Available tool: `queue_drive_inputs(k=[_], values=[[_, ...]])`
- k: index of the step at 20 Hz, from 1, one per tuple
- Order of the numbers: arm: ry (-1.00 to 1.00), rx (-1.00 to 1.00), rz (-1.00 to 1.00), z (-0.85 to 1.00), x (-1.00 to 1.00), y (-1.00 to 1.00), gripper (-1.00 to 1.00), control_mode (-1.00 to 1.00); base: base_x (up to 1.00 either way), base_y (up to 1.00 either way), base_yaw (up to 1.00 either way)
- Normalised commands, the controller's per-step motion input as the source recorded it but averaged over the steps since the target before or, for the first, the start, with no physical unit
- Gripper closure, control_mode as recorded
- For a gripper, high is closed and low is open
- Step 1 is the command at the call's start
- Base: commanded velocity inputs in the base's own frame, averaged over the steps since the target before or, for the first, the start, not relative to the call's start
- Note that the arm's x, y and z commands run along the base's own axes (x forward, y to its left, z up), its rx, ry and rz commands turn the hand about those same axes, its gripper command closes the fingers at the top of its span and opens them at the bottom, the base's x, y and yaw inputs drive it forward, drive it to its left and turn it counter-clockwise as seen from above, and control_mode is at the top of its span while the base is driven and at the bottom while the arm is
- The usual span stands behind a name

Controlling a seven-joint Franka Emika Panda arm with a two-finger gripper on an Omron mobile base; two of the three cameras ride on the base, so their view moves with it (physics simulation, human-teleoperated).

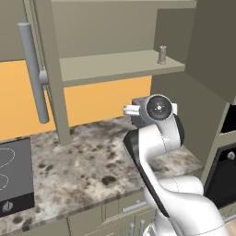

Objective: Get the candle and the beer from the cabinet and move them to the dining counter.

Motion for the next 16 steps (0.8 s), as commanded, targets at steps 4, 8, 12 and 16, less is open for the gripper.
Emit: queue_drive_inputs(k=[4, 8, 12, 16], values=[[0.1, 0.0, -0.27, 0.45, 0.02, -0.72, -1.0, -1.0, 0.0, 0.0, 0.0], [0.02, -0.02, -0.22, 0.48, 0.0, -0.56, -1.0, -1.0, 0.0, 0.0, 0.0], [-0.1, -0.08, -0.13, 0.25, -0.02, -0.41, -1.0, -1.0, 0.0, 0.0, 0.0], [-0.21, -0.14, -0.06, 0.22, -0.01, -0.33, -1.0, -1.0, 0.0, 0.0, 0.0]])
